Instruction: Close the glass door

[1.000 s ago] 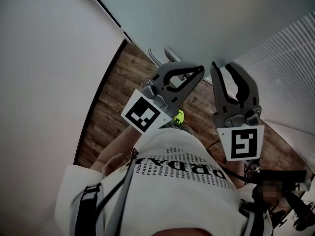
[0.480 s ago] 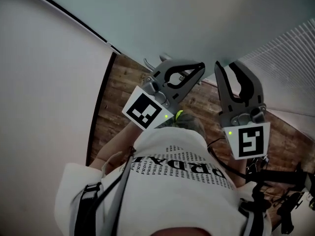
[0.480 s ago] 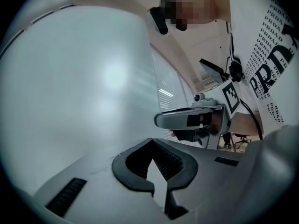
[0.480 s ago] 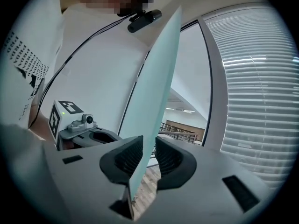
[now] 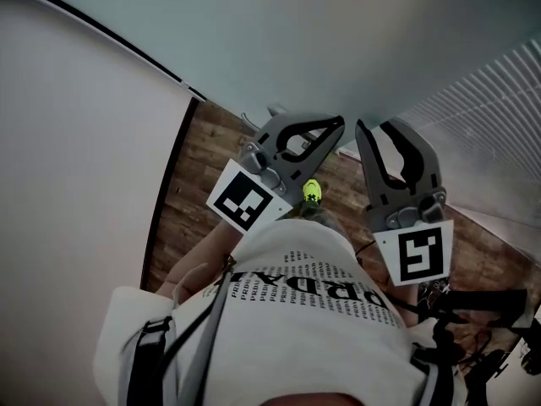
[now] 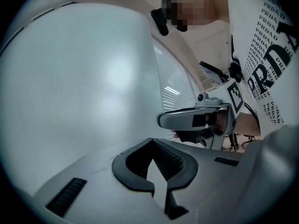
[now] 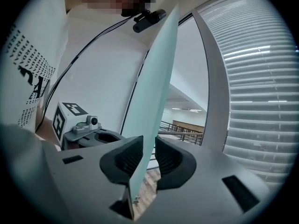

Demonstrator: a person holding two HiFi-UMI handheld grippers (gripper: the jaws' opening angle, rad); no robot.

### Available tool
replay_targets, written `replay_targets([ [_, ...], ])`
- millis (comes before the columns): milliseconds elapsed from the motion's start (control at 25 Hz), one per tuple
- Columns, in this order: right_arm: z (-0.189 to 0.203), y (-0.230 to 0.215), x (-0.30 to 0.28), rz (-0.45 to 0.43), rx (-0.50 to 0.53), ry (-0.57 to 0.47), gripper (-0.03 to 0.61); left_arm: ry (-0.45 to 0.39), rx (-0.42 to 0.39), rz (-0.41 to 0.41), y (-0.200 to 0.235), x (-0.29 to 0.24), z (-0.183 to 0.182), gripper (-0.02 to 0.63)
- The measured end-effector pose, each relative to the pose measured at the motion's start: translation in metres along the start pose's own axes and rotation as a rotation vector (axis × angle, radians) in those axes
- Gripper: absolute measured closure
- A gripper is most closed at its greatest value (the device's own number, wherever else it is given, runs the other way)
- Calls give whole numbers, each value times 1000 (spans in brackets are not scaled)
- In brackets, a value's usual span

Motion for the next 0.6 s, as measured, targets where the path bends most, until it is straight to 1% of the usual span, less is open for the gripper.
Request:
replay_targets([
  [80,-2,1,0,-17,2,-1,515,5,17,-18,0,2,-1,614],
  [160,-7,0,-1,-26,-5,-12,515,9,11,-26,2,3,-7,614],
  [320,-15,0,-3,-34,-51,-8,515,7,6,-27,14,8,-21,614],
  [480,12,4,-7,-87,-116,26,515,-10,8,-36,34,0,-10,614],
  [600,21,13,-9,-124,-81,68,515,-12,2,-36,43,-8,-13,614],
])
Point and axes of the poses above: the fingertips, and each gripper's own axes: x backward along the fingers, y to its left, z out of its underside, the point moved 3 cm from there along x, backward along the fingers, and after that the axes turned 2 degrees about -x, right-handed, at the moved point
